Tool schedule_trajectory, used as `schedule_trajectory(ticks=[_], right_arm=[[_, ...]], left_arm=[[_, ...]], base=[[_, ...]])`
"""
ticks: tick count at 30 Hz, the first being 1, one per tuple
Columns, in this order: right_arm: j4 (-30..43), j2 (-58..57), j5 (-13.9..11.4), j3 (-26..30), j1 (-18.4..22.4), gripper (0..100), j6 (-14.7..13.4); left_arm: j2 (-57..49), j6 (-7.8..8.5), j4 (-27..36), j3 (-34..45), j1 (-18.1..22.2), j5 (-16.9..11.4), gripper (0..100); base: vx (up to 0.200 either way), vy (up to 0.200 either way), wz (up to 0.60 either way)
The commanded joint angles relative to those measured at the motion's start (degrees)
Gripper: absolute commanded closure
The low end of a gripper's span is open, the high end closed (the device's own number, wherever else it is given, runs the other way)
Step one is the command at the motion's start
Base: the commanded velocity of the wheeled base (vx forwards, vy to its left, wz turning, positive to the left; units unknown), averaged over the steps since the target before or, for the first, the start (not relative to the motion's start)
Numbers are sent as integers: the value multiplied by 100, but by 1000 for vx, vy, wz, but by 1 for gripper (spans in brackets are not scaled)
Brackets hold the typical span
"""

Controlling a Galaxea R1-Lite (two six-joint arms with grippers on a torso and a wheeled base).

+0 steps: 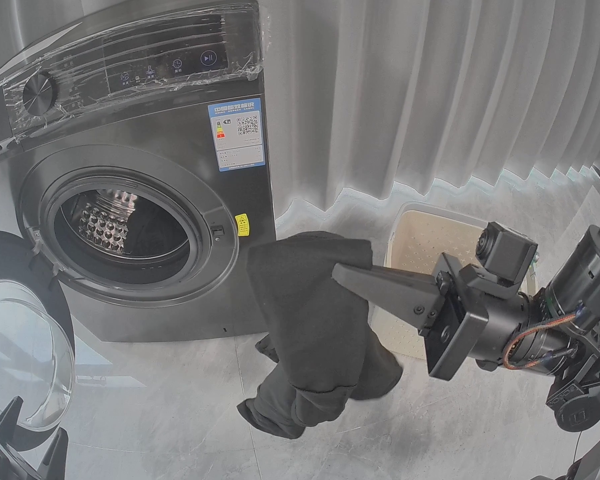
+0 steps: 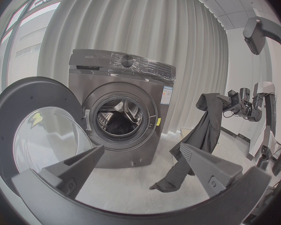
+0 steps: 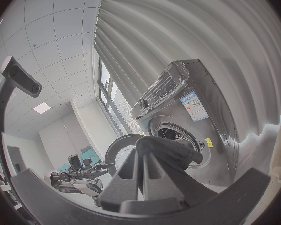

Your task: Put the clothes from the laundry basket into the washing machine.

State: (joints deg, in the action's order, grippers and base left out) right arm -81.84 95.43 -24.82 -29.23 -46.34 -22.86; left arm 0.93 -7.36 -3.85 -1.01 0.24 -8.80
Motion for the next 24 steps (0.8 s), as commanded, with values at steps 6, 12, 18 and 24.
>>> schedule_trajectory(ticks=[6, 12, 18, 24], right_arm=[[-43, 143, -5, -65, 37, 100, 18], [-34, 160, -5, -83, 55, 100, 9], [-43, 231, -5, -83, 134, 100, 9], [-105, 222, -5, -65, 142, 100, 45]], left_arm=[[-93, -2, -1, 101, 11, 1, 0], [-93, -2, -1, 101, 2, -8, 0], [-93, -2, -1, 101, 2, 1, 0], [-93, -2, -1, 101, 2, 1, 0]], base=[[0, 0, 0], [0, 0, 0], [0, 0, 200], [0, 0, 400]])
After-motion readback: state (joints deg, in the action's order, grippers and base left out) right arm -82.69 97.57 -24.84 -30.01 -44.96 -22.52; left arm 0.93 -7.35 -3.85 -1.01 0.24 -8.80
